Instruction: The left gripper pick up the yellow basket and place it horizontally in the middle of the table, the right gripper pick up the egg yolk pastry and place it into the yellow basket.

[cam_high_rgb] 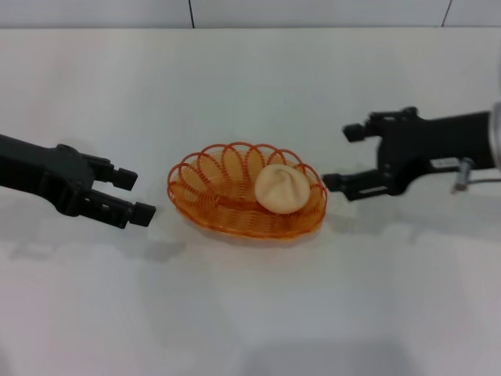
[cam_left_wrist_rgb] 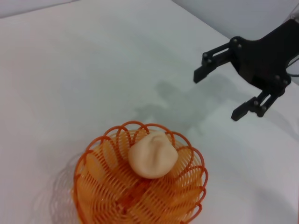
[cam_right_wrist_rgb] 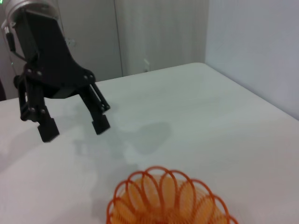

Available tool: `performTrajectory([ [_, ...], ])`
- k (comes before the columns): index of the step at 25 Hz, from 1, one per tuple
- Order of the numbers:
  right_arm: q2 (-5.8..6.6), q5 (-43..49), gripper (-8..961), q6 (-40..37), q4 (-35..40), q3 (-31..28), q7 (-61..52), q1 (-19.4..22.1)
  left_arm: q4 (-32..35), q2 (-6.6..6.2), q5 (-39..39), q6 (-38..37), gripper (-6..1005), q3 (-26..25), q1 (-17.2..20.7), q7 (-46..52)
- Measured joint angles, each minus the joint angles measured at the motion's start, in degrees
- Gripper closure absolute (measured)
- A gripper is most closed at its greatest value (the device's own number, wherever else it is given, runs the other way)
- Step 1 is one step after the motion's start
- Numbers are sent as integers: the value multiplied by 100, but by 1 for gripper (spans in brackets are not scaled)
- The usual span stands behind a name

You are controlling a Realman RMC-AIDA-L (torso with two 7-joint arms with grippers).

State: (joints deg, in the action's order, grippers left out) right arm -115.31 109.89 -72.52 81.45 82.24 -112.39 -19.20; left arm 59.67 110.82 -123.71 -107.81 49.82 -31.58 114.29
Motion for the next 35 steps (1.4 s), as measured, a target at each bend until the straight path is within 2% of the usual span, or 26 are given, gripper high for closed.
performTrajectory([
  [2, 4, -12, 106, -125, -16, -116, 90, 122, 0, -4, -1, 10, 119, -4, 47, -94],
  [8, 15, -113, 115, -378, -210, -298, 399, 334, 1, -11, -1, 25, 119, -99, 197, -407],
  [15, 17, -366, 115, -469, -533, -331, 763, 347, 1, 24, 2, 15, 119, -175, 286, -667],
  [35, 18, -372, 115, -713, -491, -287, 786, 298, 1, 87, 45, -4, 119, -175, 229, -891],
])
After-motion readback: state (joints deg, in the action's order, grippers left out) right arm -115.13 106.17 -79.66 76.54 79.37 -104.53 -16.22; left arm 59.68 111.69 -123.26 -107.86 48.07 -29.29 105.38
